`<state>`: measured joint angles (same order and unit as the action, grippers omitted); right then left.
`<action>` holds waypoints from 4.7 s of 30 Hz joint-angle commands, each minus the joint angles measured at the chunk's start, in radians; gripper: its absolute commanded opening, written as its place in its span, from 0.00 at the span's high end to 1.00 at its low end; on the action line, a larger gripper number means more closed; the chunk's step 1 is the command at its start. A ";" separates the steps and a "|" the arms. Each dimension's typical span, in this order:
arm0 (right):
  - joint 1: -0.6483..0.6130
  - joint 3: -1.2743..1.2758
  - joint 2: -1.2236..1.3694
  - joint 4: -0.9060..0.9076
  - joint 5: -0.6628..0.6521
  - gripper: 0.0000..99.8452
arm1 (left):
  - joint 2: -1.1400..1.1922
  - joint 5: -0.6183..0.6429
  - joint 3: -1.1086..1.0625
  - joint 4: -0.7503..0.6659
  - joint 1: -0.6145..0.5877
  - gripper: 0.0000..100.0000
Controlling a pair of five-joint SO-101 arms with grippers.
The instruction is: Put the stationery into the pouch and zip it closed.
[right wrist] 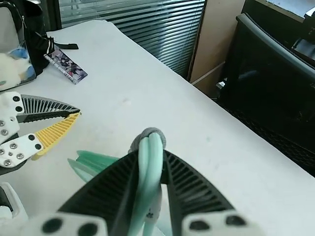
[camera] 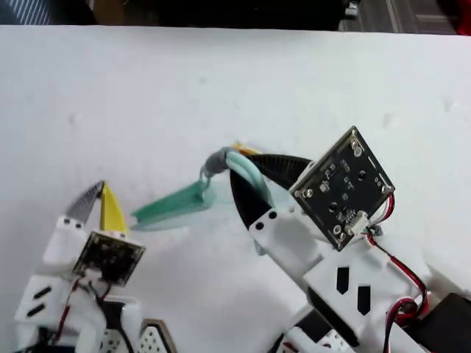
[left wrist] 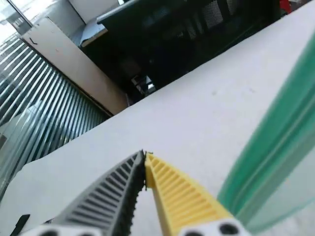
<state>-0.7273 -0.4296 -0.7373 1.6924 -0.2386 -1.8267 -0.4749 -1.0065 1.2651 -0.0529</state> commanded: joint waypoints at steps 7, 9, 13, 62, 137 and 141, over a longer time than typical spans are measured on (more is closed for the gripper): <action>0.015 -0.031 0.008 0.007 -0.009 0.98 | 0.031 0.158 -0.411 -0.404 0.036 0.98; 0.015 -0.021 0.027 -0.038 -0.009 0.98 | 0.031 0.158 -0.391 -0.384 0.041 0.98; 0.015 -0.031 0.127 -0.133 -0.009 0.98 | 0.031 0.160 -0.318 -0.316 0.182 0.98; 0.007 0.037 0.016 0.012 -0.092 0.98 | 0.038 -0.212 0.124 0.095 0.176 0.74; 0.073 0.071 0.036 -0.059 -0.084 0.98 | 0.031 0.189 -0.238 -0.367 0.593 0.96; 0.074 0.068 0.036 -0.084 -0.084 0.98 | 0.031 0.388 -0.356 -0.598 0.582 0.98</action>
<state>-0.6613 -0.3560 -0.6974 1.6448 -0.3184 -1.8113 -0.2601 -1.2827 0.8876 0.5470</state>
